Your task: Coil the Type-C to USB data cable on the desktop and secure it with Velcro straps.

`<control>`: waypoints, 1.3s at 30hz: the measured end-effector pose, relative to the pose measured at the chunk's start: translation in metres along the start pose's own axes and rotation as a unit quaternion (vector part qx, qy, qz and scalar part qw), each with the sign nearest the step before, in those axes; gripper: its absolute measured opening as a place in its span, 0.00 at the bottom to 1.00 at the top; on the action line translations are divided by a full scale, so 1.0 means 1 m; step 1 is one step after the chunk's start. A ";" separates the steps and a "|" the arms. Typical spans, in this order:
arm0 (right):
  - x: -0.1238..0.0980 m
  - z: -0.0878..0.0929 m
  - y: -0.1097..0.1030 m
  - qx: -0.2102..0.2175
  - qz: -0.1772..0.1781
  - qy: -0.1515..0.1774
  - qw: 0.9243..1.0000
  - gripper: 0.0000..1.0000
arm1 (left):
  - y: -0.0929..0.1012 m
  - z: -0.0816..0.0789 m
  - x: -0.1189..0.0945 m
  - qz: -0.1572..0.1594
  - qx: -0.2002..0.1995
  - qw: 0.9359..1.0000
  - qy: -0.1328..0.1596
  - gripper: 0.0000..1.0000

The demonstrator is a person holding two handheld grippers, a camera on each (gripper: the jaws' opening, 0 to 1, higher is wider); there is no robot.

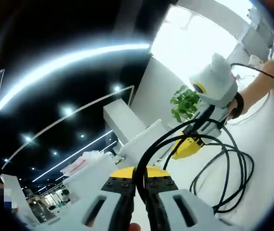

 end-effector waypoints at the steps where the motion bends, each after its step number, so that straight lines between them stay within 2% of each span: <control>1: -0.001 -0.002 -0.001 -0.001 0.001 0.003 1.000 0.03 | 0.000 0.000 0.001 0.002 -0.002 1.000 0.000 0.07; 6: -0.008 -0.015 0.000 0.024 0.020 0.025 0.999 0.03 | 0.002 0.003 0.004 0.012 -0.002 1.000 -0.007 0.06; 10: -0.014 -0.022 0.000 0.042 0.022 0.036 0.998 0.03 | 0.001 0.004 0.005 0.008 0.006 1.000 -0.015 0.04; 18: -0.017 -0.028 -0.001 0.054 0.034 0.045 0.997 0.02 | 0.004 0.004 0.004 0.008 0.010 1.000 -0.014 0.04; 20: -0.018 -0.029 -0.001 0.070 0.032 0.048 0.996 0.02 | 0.004 0.004 0.004 0.008 0.013 1.000 -0.015 0.04; 22: -0.018 -0.031 0.000 0.067 0.040 0.049 0.996 0.02 | 0.005 0.003 0.004 0.009 0.014 1.000 -0.012 0.04; 23: -0.018 -0.031 0.002 0.052 0.052 0.051 0.996 0.02 | 0.005 0.002 0.004 0.010 0.015 1.000 -0.011 0.04; 25: -0.018 -0.030 0.005 0.054 0.059 0.053 0.995 0.02 | 0.006 0.001 0.004 0.011 0.015 1.000 -0.007 0.04; 27: -0.018 -0.029 0.006 0.072 0.054 0.052 0.995 0.02 | 0.007 0.001 0.004 0.013 0.019 1.000 -0.009 0.05; 29: -0.021 -0.033 0.001 0.078 0.036 0.067 0.994 0.02 | 0.008 0.001 0.005 0.014 0.021 1.000 -0.010 0.05; 35: -0.025 -0.041 -0.005 0.073 0.031 0.079 0.994 0.02 | 0.005 0.003 0.005 0.008 0.018 1.000 -0.011 0.06; 39: -0.026 -0.042 -0.012 0.083 0.010 0.080 0.993 0.02 | 0.006 0.006 0.005 0.007 0.021 1.000 -0.019 0.08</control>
Point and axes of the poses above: the point that each gripper's makers call its tool centre point, and the gripper's own axes: x roughly forward along the fingers, y roughly to its right, z roughly out of its underside, the point moved 6 cm from there along -x, roughly backward along the fingers, and after that the axes turned 12 degrees about z, right-handed, at the moved point
